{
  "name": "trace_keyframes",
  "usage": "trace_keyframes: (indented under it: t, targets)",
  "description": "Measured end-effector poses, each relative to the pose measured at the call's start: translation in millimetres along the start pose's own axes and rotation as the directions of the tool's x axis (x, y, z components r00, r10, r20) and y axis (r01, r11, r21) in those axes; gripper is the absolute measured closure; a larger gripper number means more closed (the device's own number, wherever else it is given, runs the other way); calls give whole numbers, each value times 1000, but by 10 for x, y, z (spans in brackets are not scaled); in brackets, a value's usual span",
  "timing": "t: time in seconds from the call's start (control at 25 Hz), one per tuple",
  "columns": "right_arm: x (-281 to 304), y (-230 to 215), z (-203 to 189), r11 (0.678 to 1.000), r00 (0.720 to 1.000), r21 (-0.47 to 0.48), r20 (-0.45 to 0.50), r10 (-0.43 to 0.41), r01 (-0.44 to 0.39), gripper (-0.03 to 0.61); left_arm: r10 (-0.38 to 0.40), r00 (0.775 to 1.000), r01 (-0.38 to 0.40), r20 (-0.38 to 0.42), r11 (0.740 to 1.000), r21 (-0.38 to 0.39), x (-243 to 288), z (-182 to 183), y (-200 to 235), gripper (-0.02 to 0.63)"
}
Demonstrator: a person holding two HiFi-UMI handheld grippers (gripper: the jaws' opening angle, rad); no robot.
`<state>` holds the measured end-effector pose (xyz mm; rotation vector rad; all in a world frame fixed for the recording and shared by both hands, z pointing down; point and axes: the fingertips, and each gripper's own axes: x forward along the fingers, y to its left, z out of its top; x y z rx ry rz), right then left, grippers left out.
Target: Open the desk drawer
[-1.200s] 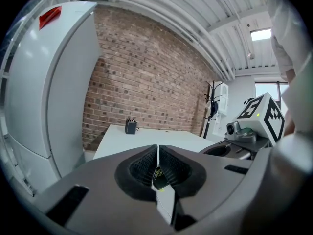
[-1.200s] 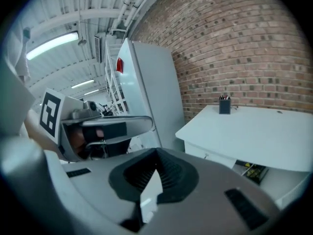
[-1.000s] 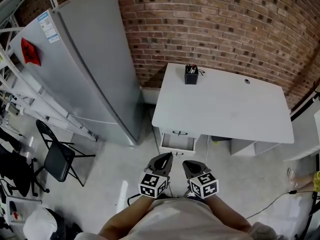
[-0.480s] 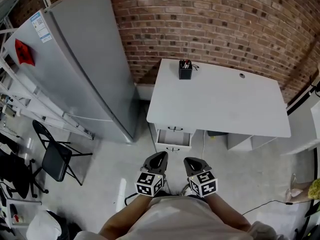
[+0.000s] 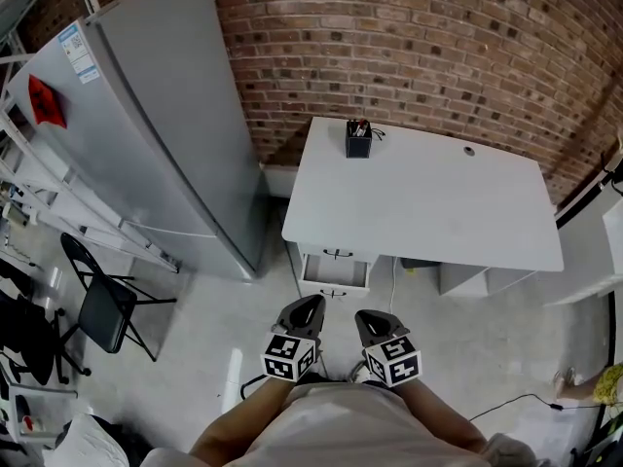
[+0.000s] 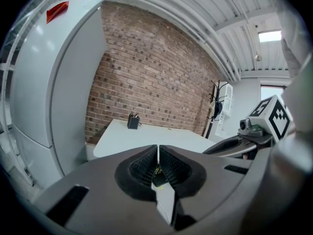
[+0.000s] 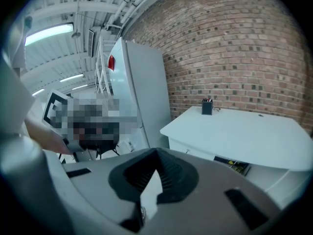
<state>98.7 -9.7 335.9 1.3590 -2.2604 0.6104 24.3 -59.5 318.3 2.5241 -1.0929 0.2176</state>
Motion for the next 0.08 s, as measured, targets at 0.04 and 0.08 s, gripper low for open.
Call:
trace_keyframes:
  t: [0.04,0.08]
  targets:
    - [2,-10,11,1000,1000,0,2,-2,2,562,-1,1000,1,3,1000,2,10,20,0,595]
    - [5,-20,23,1000,1000,0,4,-3,3,563,-2,1000,2,6,1000,4,21,40,0,595]
